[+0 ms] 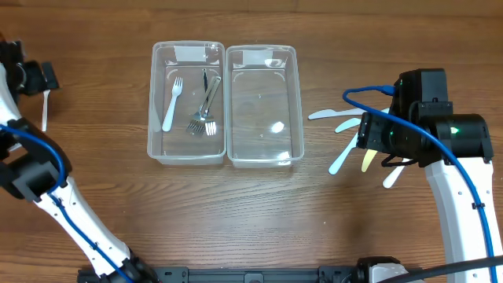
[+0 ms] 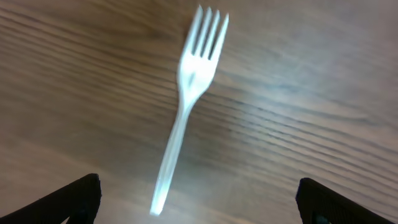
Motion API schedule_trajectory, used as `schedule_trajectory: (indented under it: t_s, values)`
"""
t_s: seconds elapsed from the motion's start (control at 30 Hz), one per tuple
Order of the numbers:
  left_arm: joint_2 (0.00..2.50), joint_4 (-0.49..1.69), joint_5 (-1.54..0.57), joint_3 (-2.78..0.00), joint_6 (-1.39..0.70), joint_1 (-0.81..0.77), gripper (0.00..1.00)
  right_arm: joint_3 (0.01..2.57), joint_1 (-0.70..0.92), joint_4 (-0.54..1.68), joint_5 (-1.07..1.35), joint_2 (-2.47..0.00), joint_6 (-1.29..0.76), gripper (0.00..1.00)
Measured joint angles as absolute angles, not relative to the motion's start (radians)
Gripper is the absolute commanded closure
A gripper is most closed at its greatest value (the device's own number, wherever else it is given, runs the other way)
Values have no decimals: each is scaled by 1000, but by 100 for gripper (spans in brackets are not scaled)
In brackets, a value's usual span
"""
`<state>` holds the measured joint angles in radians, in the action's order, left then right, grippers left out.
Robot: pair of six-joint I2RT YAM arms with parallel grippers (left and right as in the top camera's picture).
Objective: Pack container
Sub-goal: 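Move the left gripper to the last white fork and grasp it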
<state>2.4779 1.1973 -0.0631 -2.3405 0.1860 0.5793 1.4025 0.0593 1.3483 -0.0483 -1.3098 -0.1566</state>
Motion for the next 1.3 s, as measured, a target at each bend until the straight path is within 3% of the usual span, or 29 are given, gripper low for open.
schedule_trajectory:
  t_s: [0.7, 0.77, 1.0, 1.3]
  values:
    - [2600, 1083, -57, -2333, 311, 569, 2, 1403, 59, 1358, -48, -1310, -157, 25]
    - [2600, 1082, -58, -2333, 311, 569, 8, 1402, 60, 1359, -48, -1310, -156, 25]
    - [2600, 1085, -66, -2333, 324, 564, 60, 1402, 60, 1360, -48, -1310, -157, 25]
    - [2600, 1092, -65, -2333, 324, 562, 87, 1402, 60, 1361, -48, -1310, -157, 25]
